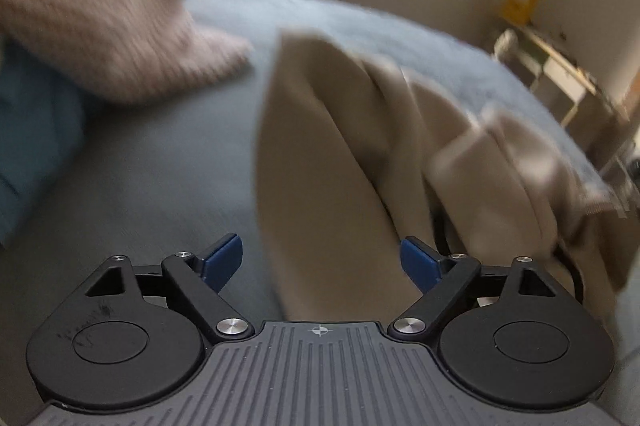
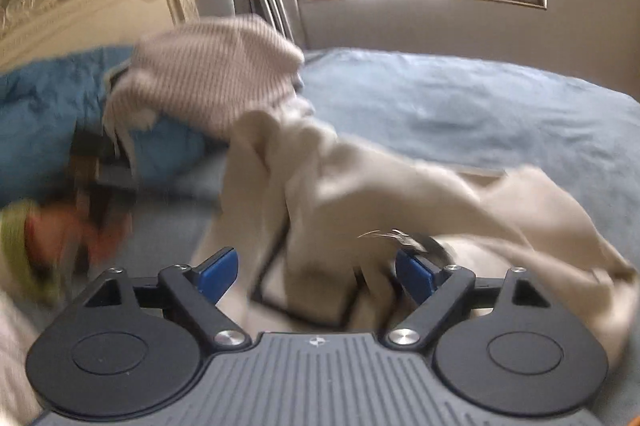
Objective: Fold clothes
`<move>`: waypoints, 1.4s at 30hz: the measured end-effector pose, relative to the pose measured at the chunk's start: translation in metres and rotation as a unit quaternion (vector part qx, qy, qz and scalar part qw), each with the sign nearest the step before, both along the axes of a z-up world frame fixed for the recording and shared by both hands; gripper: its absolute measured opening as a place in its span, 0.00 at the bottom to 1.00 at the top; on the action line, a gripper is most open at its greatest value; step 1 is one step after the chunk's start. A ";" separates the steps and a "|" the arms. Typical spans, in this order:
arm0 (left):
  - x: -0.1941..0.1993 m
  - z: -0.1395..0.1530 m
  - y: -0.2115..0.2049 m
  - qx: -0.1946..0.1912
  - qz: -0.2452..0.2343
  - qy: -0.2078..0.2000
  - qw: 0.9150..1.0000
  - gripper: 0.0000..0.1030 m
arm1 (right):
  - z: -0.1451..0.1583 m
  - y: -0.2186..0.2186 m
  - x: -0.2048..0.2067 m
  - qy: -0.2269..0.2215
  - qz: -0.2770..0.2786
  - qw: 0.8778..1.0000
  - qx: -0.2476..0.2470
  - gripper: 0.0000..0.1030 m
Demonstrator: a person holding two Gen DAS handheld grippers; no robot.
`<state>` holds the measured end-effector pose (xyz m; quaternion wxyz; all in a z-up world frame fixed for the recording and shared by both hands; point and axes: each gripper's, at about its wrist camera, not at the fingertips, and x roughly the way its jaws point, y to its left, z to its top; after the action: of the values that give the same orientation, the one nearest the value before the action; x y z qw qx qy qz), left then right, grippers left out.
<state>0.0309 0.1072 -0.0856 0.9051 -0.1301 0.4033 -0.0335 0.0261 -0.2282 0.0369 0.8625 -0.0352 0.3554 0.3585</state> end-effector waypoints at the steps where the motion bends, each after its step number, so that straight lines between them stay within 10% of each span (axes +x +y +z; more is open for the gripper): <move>1: -0.002 -0.004 -0.006 0.004 -0.003 0.006 1.000 0.85 | 0.005 0.010 0.004 -0.008 0.003 1.000 0.010 0.86; 6: -0.008 -0.018 -0.026 0.056 -0.018 0.019 0.998 0.85 | 0.039 0.044 0.017 -0.066 0.025 0.995 0.066 0.95; 9: -0.006 -0.027 -0.029 0.076 -0.009 0.039 0.996 0.84 | 0.036 0.065 0.035 -0.088 0.004 0.996 0.000 0.98; 15: -0.007 -0.029 -0.032 0.070 -0.009 0.053 0.996 0.84 | -0.063 0.098 0.085 -0.049 -0.039 0.979 -0.196 0.96; 17: -0.009 -0.029 -0.034 0.068 -0.011 0.053 0.996 0.84 | -0.087 0.098 0.094 -0.029 -0.043 0.978 -0.200 0.82; 18: -0.009 -0.029 -0.034 0.069 -0.011 0.053 0.996 0.84 | -0.092 0.096 0.097 -0.017 -0.052 0.979 -0.197 0.57; 22: -0.011 -0.028 -0.036 0.071 -0.013 0.052 0.996 0.84 | -0.079 0.067 0.098 0.013 -0.093 0.988 -0.123 0.20; 35: -0.006 -0.031 -0.045 0.073 -0.022 0.047 0.996 0.84 | -0.013 -0.076 0.119 0.079 -0.197 0.962 0.173 0.16; 42: -0.002 -0.031 -0.047 0.080 -0.022 0.042 0.996 0.76 | -0.010 -0.130 0.138 0.028 -0.284 0.944 0.164 0.12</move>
<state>0.0285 0.0606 -0.1169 0.8940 -0.0498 0.4449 -0.0159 0.1643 -0.3583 0.0270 0.9121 0.2190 0.3108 0.1532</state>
